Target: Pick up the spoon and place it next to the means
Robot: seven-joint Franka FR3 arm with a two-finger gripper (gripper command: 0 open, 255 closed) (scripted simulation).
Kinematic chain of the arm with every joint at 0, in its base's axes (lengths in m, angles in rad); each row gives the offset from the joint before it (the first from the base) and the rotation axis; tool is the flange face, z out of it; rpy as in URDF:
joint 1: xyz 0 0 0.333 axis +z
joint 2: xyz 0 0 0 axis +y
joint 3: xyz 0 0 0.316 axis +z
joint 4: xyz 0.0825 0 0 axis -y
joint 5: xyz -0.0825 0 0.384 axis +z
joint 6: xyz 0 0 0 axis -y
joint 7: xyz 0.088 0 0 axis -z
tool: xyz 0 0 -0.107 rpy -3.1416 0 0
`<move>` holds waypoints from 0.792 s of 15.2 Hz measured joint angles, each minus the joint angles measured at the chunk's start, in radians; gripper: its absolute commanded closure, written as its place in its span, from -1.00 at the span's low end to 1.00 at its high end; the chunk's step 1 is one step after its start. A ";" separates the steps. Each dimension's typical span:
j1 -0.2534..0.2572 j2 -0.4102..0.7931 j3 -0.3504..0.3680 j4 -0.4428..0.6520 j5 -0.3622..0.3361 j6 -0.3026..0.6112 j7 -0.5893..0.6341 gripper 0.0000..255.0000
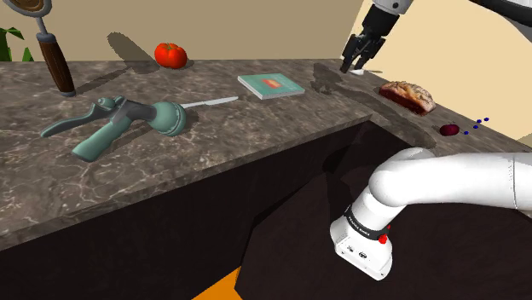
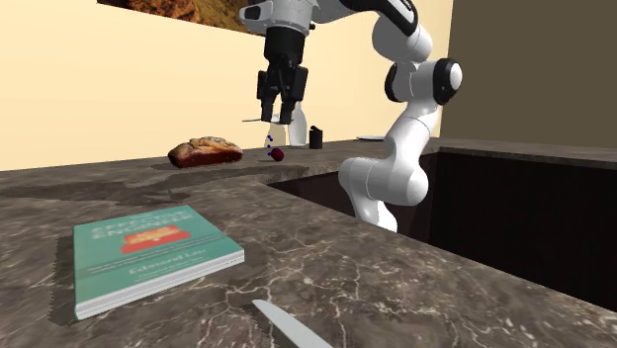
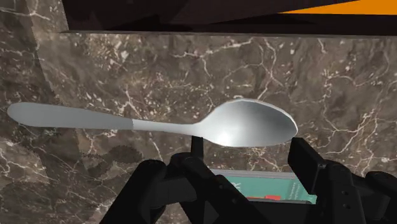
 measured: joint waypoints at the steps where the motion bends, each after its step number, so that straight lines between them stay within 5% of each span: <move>1: -0.006 -0.024 -0.016 -0.007 -0.012 -0.015 -0.018 1.00; 12: -0.075 -0.234 -0.213 -0.040 -0.175 -0.162 -0.237 1.00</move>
